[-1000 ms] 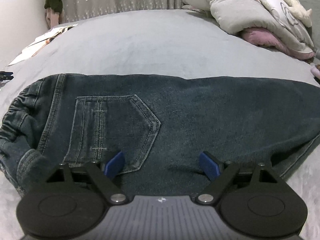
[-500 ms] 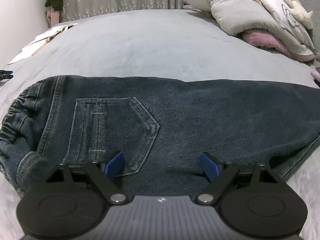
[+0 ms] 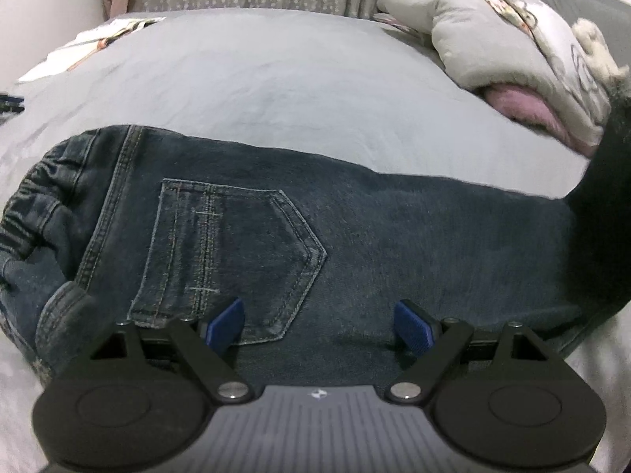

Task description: Fold clothes

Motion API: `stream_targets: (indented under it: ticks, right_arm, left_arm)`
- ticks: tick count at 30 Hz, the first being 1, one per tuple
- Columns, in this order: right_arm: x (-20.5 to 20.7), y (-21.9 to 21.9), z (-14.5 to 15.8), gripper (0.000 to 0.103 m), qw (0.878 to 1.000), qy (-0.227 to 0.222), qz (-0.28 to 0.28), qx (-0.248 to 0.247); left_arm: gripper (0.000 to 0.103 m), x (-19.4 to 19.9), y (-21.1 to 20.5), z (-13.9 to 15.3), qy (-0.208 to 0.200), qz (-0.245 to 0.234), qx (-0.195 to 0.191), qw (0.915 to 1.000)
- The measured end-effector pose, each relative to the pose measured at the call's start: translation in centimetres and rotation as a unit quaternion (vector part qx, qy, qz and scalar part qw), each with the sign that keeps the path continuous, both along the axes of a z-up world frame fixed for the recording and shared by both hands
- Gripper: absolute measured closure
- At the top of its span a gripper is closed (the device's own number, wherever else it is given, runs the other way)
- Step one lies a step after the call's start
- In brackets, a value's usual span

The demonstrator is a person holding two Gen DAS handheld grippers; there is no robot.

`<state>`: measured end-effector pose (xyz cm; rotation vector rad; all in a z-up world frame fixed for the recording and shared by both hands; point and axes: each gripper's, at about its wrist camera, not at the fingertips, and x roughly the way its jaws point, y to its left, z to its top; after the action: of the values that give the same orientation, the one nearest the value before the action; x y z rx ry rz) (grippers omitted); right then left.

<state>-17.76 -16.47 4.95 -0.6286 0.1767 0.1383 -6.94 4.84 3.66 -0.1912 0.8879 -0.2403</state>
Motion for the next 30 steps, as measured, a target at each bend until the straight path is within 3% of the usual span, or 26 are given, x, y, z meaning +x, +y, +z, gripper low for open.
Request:
stream_targets:
  ticks: [3,8,12,19,25,30]
  right_arm:
    - [-0.5,4.3,-1.7,0.085,0.998,0.025,0.045,-0.038]
    - [-0.8,8.9,-4.9,0.085,0.99,0.09,0.072,-0.083]
    - [-0.5,9.9,-5.9,0.085,0.988,0.107,0.071,-0.088]
    - [0.6,9.5,-4.4,0.085,0.989,0.135,0.059,-0.013]
    - [0.9,8.2,-2.9,0.084,0.989,0.138,0.037,0.025]
    - [0.6,7.1,-2.0,0.079,0.988,0.147,0.035,0.045]
  left_arm:
    - [0.02,0.1,0.5,0.2,0.005,0.004,-0.024,0.9997]
    - [0.02,0.2,1.0,0.4,0.008,0.004,-0.049,0.9987]
    - [0.02,0.3,1.0,0.6,0.006,0.001,-0.061,0.9981]
    - [0.02,0.6,1.2,0.9,0.004,-0.003,-0.081,0.9967]
    - [0.02,0.8,2.6,1.4,0.006,0.0,-0.168,0.9857]
    - [0.02,0.9,1.7,1.1,0.012,-0.027,-0.213,0.9766]
